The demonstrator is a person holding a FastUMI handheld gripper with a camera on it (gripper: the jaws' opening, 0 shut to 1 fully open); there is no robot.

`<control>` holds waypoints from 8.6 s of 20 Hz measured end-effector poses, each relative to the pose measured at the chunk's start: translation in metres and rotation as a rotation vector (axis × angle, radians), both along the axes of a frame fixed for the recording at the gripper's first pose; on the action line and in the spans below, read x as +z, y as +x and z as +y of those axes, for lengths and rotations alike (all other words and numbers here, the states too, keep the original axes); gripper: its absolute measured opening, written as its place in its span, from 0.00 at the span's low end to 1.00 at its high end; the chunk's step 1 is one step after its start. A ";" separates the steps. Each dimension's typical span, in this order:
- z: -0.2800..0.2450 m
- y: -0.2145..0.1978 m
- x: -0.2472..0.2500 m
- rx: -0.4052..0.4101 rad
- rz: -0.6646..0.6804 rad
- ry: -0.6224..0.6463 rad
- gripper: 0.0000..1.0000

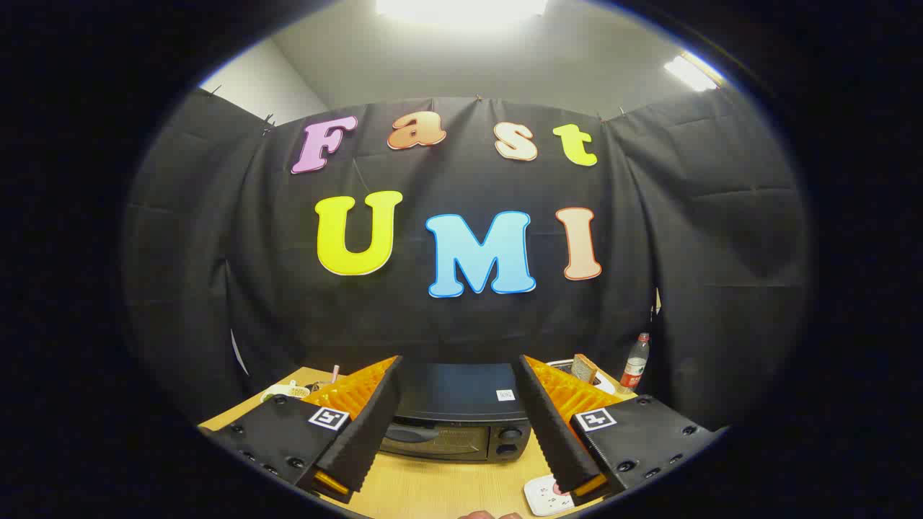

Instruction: Open the toaster oven, put the food inside, and close the toaster oven door.

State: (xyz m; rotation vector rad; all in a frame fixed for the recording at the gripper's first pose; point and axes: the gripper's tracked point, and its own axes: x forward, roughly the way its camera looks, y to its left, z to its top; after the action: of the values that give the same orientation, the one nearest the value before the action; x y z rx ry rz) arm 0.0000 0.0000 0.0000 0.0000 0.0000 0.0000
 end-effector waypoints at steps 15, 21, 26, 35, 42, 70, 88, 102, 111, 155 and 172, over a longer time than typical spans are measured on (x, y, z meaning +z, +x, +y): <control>0.006 0.004 -0.012 0.004 0.049 0.000 0.98; 0.023 0.008 -0.034 0.032 0.122 -0.021 0.98; 0.038 0.024 -0.050 0.049 0.176 -0.013 0.98; 0.057 0.072 -0.101 0.050 0.284 -0.037 0.98; 0.069 0.107 -0.146 0.042 0.362 -0.053 0.98; 0.068 0.077 -0.219 -0.035 0.579 0.016 0.99; 0.016 -0.040 -0.308 0.016 0.893 -0.099 0.99; -0.156 -0.015 -0.278 0.004 0.920 -0.059 0.99; -0.245 -0.023 -0.326 0.059 1.091 -0.037 0.98; -0.204 -0.064 -0.332 0.088 1.312 0.700 0.02; -0.084 -0.145 -0.217 0.094 1.015 0.962 0.02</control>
State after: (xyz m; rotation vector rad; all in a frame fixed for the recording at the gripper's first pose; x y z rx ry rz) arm -0.1450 -0.0841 -0.2170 0.9623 1.0149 0.0937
